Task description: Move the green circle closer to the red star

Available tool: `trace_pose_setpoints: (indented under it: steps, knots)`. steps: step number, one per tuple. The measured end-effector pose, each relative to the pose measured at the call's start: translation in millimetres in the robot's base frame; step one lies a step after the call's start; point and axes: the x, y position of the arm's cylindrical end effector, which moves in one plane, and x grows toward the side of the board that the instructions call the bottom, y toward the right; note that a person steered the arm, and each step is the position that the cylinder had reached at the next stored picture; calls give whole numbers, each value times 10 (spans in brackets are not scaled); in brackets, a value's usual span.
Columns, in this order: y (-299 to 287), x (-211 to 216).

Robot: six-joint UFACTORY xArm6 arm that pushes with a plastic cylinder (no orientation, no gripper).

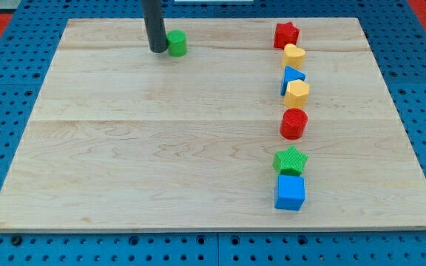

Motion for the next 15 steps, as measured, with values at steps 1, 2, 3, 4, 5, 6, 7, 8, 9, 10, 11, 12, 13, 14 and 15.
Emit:
trace_pose_setpoints:
  steps: [1, 2, 3, 4, 5, 6, 7, 8, 9, 10, 11, 12, 13, 14, 15]
  knots:
    - [288, -172]
    - [732, -482]
    - [972, -735]
    - [972, -749]
    - [919, -743]
    - [800, -724]
    - [796, -570]
    - [812, -151]
    - [1022, -111]
    - [1026, -386]
    - [975, -422]
    - [851, -746]
    - [922, -717]
    - [906, -499]
    - [933, -392]
